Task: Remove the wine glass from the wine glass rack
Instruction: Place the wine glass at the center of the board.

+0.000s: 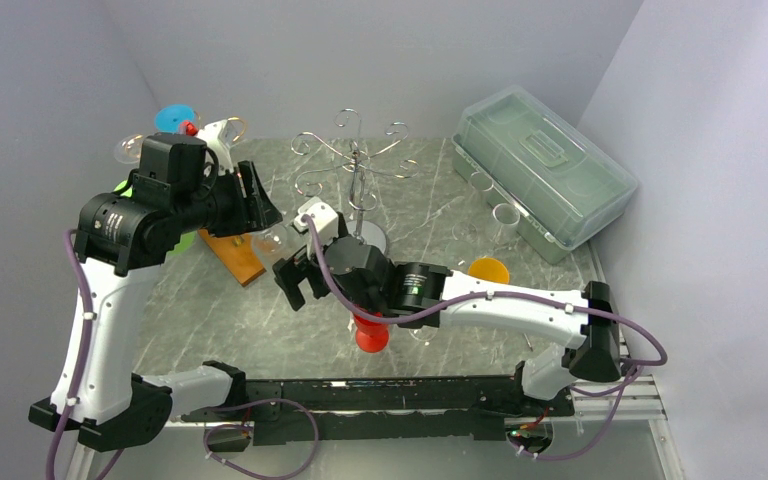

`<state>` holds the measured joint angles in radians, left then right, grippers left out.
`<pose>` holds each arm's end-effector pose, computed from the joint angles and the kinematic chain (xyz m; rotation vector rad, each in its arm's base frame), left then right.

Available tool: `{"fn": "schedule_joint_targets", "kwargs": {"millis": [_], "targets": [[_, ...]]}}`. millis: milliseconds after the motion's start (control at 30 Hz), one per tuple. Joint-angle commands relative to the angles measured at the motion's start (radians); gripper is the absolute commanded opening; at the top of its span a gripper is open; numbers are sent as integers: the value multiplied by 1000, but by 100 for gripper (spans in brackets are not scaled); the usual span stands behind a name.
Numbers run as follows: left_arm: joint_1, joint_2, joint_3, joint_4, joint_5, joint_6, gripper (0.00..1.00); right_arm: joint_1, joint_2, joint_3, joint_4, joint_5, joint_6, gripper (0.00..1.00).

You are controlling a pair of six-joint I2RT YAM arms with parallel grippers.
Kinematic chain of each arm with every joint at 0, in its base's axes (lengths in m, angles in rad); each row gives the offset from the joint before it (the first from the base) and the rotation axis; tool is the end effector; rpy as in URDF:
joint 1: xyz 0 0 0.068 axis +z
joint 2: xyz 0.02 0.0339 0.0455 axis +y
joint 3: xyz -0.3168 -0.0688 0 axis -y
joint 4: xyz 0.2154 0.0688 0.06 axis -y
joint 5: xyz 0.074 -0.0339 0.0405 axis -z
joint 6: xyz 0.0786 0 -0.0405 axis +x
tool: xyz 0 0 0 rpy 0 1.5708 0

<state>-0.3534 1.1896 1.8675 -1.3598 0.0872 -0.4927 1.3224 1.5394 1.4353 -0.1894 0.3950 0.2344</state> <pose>0.1389 -0.0585 0.4934 -0.1128 2.3059 -0.5431 0.1205 0.3520 0.4250 -0.7348 1.7551 0.7129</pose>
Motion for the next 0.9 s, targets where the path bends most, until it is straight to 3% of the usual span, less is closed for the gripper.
{"fn": "schedule_joint_targets", "kwargs": {"millis": [0, 700, 867], "targets": [[-4, -27, 10, 43, 40, -22, 20, 6, 28, 71, 80, 12, -43, 100], [-4, -19, 32, 53, 98, -41, 20, 6, 121, 135, 152, 61, -134, 99], [-4, -19, 29, 56, 106, -44, 20, 6, 117, 128, 175, 79, -140, 91]]}}
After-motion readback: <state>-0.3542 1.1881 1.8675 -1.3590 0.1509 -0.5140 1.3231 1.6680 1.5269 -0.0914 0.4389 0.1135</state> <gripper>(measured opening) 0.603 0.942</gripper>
